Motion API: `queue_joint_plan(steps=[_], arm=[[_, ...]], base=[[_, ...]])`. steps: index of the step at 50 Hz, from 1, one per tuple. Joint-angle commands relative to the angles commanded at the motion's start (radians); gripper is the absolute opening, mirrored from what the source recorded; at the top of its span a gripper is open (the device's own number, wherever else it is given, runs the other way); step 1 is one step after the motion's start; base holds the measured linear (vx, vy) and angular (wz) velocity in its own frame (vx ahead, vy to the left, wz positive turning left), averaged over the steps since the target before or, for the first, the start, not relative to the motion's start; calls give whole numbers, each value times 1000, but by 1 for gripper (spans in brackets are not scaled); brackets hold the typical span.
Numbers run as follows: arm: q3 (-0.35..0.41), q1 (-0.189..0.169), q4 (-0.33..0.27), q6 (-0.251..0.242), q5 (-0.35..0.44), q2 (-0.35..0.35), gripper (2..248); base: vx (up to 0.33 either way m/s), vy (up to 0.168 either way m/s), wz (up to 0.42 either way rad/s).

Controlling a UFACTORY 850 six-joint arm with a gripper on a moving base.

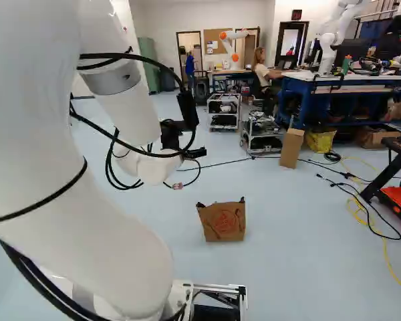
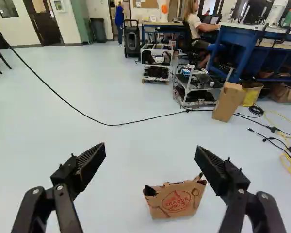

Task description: Pick up the grocery bag from the ground

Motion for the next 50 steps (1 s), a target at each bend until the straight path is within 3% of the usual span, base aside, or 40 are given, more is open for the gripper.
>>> queue_joint_plan(steps=[21, 50], arm=[[-113, -2, 72, 0, -20, -111, 247], [-283, -15, 205, 0, -69, -324, 247]], base=[[0, 0, 0], [0, 0, 0]])
